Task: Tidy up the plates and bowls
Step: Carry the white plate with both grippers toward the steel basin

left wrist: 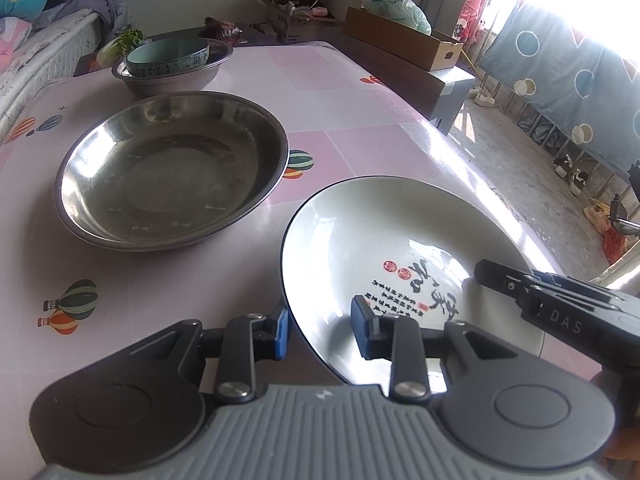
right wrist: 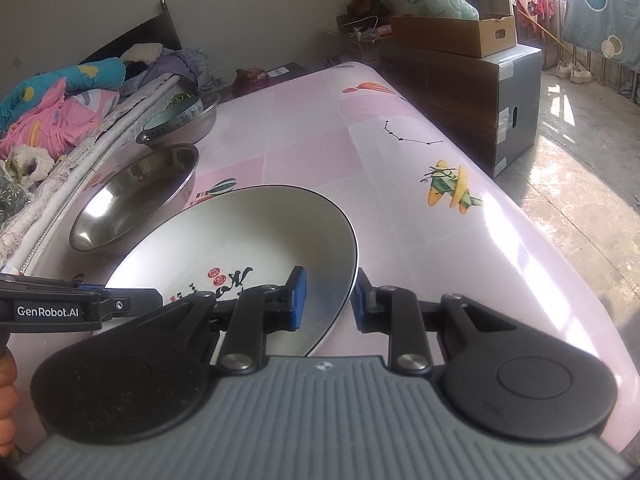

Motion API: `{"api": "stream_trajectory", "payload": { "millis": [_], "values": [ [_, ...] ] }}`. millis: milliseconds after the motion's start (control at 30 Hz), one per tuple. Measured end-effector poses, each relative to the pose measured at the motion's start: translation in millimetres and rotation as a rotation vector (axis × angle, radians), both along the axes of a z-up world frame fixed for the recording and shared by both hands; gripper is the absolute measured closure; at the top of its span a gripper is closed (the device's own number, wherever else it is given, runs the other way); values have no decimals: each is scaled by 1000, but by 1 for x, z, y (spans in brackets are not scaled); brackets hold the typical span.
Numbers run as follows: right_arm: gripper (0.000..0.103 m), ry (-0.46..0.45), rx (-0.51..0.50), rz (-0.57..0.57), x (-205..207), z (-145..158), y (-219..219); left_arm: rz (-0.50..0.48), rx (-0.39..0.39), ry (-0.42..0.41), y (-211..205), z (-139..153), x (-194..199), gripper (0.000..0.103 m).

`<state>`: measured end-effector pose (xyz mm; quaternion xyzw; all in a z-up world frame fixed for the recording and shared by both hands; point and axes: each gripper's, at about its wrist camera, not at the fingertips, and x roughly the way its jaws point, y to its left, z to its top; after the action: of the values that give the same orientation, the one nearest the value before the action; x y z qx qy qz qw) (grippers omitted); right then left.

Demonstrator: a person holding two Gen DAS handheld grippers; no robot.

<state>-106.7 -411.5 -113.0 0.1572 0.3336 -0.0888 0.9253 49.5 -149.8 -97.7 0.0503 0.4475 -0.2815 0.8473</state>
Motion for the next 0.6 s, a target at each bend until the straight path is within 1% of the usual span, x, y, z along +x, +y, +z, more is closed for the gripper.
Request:
{"api": "stream_trajectory", "payload": {
  "millis": [600],
  "values": [
    [79,-39,7,-8,-8,12,-2,3,-18,-38,1,10,-4,70]
  ]
}}
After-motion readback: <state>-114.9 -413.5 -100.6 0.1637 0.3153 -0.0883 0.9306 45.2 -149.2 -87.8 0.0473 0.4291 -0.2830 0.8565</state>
